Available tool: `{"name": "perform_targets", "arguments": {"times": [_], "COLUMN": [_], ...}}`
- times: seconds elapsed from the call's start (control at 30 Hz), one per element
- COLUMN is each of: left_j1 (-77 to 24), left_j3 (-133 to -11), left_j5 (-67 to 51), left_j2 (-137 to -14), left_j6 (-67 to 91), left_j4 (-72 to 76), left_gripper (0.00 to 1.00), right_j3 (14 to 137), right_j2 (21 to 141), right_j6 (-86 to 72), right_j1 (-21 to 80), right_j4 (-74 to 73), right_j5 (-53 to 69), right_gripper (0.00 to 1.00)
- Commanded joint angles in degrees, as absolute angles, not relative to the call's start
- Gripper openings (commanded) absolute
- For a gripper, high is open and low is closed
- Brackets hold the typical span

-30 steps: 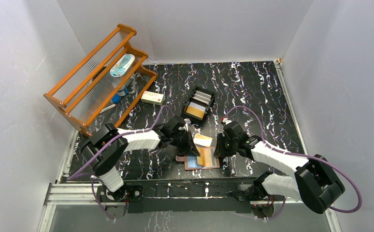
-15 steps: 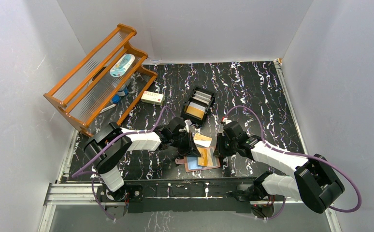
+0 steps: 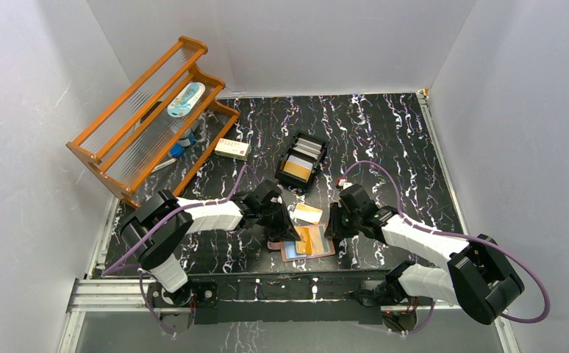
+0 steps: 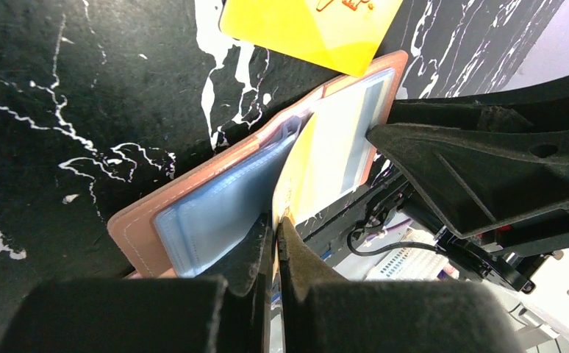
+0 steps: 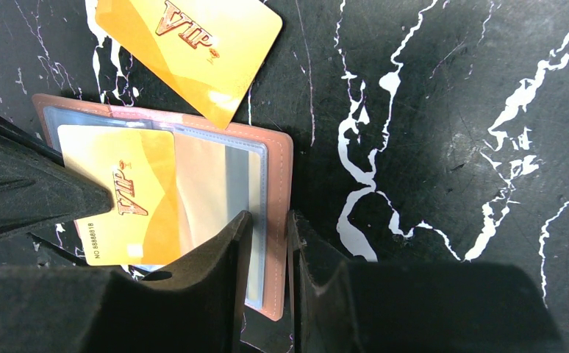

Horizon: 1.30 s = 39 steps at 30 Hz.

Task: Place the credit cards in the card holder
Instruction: Insert the credit card into the card holder.

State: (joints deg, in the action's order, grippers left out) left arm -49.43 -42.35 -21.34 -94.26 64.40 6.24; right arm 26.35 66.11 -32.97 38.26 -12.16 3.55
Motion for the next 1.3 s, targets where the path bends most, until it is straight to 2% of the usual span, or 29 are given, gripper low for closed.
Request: {"name": "perform_targets", "arguments": {"times": [0.0, 0.43, 0.97, 1.27], "left_j1": [-49.77, -51.29, -51.49, -52.1], "left_j3": [-41.97, -40.42, -41.03, -42.78], "left_j5": [-18.63, -17.59, -13.53, -15.54], "left_j2": [-93.6, -92.37, -90.65, -93.68], "left_j6": [65.25, 70.95, 69.41, 69.69], "left_j4": [0.78, 2.6, -2.17, -0.31], "left_gripper": [0.0, 0.0, 0.0, 0.0], "right_j3": [25.04, 25.05, 25.22, 25.22], "right_j2": [67.23, 67.3, 67.28, 67.21], "right_j6": [-33.12, -33.05, -32.87, -32.87], "right_j1": [38.33, 38.37, 38.39, 38.32], "right_j4": [-12.83, -13.01, -13.1, -13.12], "right_j5": [2.73, 2.55, 2.46, 2.45], "right_gripper": [0.32, 0.32, 0.32, 0.32]}}
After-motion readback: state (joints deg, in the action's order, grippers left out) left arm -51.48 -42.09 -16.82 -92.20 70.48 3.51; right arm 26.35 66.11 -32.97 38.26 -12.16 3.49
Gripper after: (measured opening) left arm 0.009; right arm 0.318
